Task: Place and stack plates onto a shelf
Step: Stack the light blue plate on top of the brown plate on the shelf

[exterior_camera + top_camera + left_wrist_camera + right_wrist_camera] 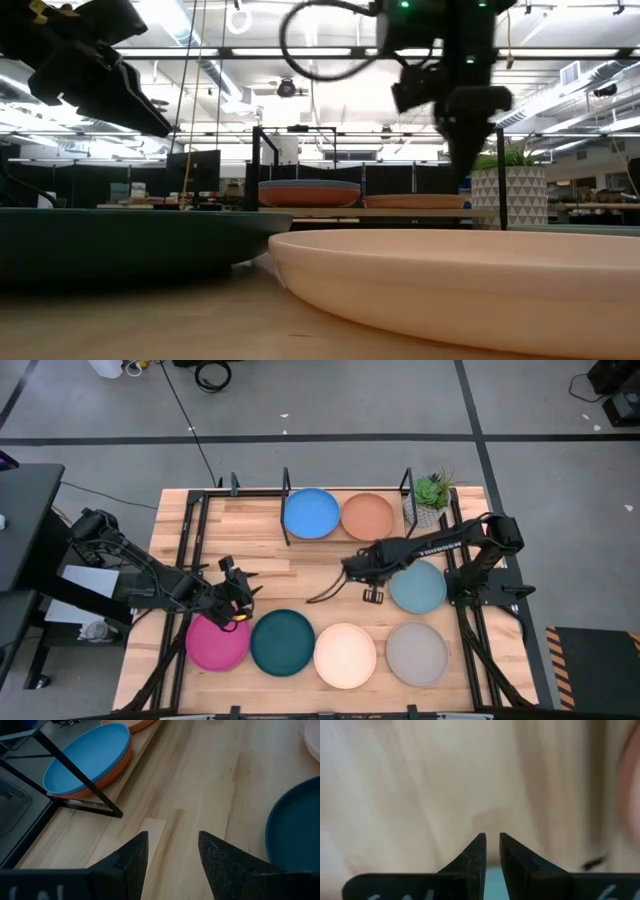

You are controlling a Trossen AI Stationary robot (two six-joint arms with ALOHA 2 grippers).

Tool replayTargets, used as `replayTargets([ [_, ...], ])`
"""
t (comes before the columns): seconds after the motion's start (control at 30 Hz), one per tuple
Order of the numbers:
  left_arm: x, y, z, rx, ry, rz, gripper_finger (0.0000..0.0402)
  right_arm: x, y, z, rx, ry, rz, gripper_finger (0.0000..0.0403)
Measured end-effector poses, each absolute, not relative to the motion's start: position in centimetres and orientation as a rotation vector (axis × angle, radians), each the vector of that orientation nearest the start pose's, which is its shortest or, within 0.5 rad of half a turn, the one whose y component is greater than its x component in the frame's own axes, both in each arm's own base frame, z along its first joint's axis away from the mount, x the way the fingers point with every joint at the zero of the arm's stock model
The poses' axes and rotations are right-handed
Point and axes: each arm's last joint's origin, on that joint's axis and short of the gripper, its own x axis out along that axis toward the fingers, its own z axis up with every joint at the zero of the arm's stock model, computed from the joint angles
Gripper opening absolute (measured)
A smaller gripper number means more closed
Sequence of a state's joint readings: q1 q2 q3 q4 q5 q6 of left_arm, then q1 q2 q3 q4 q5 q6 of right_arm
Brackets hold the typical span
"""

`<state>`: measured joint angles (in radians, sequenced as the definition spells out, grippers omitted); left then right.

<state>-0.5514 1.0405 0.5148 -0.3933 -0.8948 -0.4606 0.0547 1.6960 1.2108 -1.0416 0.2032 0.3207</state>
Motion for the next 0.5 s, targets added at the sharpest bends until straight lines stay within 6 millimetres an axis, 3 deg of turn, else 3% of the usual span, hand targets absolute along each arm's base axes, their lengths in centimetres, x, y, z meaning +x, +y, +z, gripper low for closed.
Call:
replayTargets([
  [0.23, 16.6, -7.5, 19.2, 0.183, 0.594, 0.458, 0.018, 27.6, 3.0, 17.6, 0.252, 1.614, -0.429, 0.0093],
  [0.5, 16.6, -7.6, 19.2, 0.22, 0.601, 0.445, 0.018, 26.4, 4.4, 16.4, 0.361, 1.648, -0.504, 0.015],
])
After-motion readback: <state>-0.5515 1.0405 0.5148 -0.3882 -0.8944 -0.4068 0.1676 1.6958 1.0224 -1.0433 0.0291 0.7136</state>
